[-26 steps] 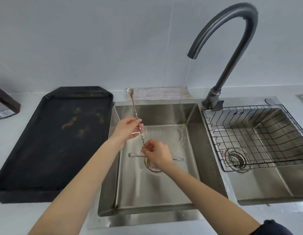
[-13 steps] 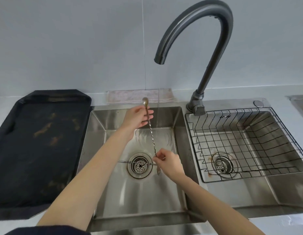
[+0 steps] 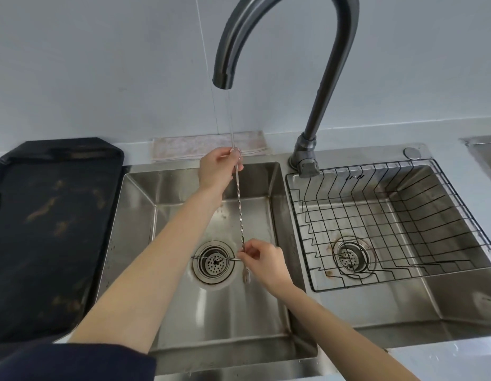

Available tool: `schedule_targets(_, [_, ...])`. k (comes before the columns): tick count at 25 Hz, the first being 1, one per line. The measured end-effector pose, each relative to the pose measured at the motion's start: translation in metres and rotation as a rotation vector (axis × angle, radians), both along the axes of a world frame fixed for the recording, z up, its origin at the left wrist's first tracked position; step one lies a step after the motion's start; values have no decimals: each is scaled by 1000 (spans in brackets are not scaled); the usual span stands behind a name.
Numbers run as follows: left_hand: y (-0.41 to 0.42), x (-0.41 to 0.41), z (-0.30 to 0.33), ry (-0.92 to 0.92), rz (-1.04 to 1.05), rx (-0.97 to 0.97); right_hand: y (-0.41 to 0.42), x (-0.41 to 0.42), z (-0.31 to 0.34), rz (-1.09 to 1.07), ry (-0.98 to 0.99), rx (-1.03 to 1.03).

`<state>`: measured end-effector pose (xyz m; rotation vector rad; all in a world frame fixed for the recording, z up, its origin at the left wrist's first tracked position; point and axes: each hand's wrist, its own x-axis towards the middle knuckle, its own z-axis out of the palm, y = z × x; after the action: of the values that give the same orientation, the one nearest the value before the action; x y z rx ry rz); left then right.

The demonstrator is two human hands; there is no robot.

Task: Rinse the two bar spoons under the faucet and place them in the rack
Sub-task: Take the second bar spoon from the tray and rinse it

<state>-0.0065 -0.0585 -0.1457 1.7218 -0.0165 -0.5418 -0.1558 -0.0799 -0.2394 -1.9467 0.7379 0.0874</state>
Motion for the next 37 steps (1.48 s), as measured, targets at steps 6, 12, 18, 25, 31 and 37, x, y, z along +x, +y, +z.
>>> schedule_targets(6, [11, -24, -27, 107, -16, 12, -5, 3, 9, -16, -44, 1])
schedule_targets(12, [3, 3, -5, 58, 41, -110, 0, -1, 5, 8, 3, 4])
schedule_targets(18, [17, -18, -26, 115, -15, -28, -9, 14, 27, 1, -66, 50])
schedule_targets(25, [43, -3, -46, 55, -7, 71, -40, 35, 63, -16, -138, 673])
schedule_targets(31, [54, -6, -62, -35, -133, 218, -53, 71, 93, 16, -284, 886])
schedule_targets(37, [59, -8, -74, -252, -321, 441, -55, 109, 108, -30, -280, 440])
